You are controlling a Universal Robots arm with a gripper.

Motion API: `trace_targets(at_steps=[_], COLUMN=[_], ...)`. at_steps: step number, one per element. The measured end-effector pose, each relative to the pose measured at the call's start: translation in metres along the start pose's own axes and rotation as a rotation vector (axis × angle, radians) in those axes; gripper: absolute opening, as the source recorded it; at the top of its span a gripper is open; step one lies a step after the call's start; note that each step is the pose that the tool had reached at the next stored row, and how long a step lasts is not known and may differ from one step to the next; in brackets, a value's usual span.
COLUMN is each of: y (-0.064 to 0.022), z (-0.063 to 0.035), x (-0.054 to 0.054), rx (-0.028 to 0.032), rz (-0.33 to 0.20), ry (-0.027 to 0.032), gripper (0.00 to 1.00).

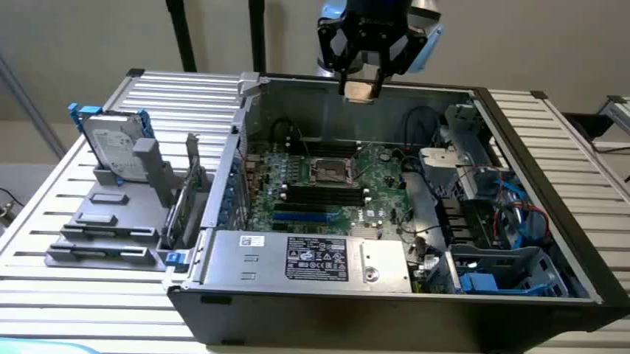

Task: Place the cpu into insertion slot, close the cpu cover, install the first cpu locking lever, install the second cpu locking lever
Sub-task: 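Place the cpu into insertion slot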

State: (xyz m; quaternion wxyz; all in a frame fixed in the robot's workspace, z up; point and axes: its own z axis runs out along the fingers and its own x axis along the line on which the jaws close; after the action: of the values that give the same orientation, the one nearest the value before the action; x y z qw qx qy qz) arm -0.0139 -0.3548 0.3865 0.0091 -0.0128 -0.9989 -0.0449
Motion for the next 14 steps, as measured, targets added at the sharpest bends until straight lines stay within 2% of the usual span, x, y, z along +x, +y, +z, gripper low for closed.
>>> trace_targets(at_steps=[14], y=[0.0], z=[0.0], x=[0.0006], rx=[0.0], rz=[0.0], ry=[-0.0001], gripper=[0.54])
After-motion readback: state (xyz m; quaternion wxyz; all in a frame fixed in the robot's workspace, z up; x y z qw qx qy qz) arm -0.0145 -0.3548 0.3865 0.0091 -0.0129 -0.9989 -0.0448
